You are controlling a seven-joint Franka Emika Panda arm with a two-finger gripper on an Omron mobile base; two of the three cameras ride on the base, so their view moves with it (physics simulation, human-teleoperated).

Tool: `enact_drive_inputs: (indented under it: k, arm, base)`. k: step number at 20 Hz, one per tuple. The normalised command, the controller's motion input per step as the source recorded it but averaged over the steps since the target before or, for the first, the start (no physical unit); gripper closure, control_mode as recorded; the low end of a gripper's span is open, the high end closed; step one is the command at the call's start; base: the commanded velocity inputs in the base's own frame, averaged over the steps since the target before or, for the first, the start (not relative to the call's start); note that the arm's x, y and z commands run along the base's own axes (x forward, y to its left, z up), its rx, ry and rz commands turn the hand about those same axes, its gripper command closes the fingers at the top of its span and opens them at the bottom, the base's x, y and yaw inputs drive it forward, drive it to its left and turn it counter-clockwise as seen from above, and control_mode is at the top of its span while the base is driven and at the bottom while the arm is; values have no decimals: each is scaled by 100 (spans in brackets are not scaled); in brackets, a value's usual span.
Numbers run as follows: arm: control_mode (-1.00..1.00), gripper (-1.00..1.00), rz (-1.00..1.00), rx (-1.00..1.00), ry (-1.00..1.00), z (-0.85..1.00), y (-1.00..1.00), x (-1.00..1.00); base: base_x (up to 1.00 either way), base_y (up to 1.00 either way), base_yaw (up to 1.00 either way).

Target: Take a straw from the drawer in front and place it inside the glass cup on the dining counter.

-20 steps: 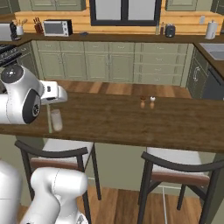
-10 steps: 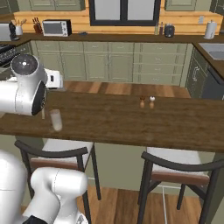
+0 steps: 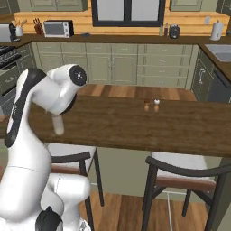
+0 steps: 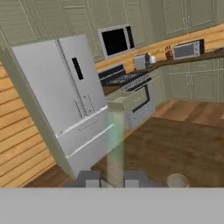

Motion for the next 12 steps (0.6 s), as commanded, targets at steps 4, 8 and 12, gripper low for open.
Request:
enact_drive_inputs:
  k: [4, 8, 12]
  arm:
    - [-100, 100, 39, 15, 0, -7, 51, 59]
    - [-100, 100, 31, 1, -2, -37, 34, 27]
    - [-100, 100, 24, -2, -11, -43, 32, 1]
  base:
    - [0, 0, 0]
    - [0, 0, 0]
    - [0, 0, 0]
